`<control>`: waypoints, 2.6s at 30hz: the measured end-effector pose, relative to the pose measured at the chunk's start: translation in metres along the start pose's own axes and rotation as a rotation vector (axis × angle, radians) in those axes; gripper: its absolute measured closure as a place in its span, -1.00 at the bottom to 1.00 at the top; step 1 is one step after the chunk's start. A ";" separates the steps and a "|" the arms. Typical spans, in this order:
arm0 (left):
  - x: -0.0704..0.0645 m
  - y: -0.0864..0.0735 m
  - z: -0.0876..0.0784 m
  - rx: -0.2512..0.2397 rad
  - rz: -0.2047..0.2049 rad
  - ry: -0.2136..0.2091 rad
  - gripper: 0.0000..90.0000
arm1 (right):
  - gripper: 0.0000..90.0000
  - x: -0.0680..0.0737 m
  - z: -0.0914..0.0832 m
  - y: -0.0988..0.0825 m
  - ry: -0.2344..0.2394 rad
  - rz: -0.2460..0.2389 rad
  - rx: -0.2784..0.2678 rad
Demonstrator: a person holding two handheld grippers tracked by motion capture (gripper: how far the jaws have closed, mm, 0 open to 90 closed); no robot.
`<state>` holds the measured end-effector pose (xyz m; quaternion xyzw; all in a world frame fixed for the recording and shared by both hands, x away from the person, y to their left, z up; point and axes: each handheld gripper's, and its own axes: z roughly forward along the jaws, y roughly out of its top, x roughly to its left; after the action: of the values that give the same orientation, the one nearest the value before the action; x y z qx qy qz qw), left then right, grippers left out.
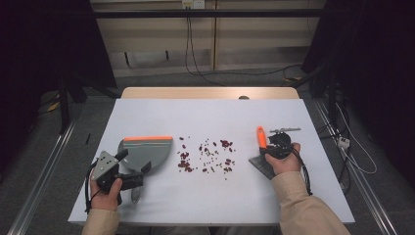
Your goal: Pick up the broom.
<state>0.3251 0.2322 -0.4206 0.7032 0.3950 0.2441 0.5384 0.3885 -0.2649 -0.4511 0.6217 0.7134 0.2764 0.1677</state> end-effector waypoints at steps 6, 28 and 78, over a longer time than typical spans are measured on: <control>-0.007 0.005 0.005 0.010 -0.002 -0.007 -0.91 | 0.53 -0.002 -0.001 0.003 0.012 0.007 0.011; -0.064 0.048 0.028 -0.006 0.066 -0.165 -0.91 | 0.58 -0.018 -0.071 -0.002 0.236 0.067 -0.427; -0.105 0.076 0.108 0.108 -0.035 -0.361 -0.20 | 0.58 0.131 -0.057 0.043 0.452 -0.099 -0.575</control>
<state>0.3705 0.0773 -0.3722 0.7566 0.3165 0.0829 0.5662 0.3674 -0.1442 -0.3667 0.4371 0.6548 0.5876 0.1868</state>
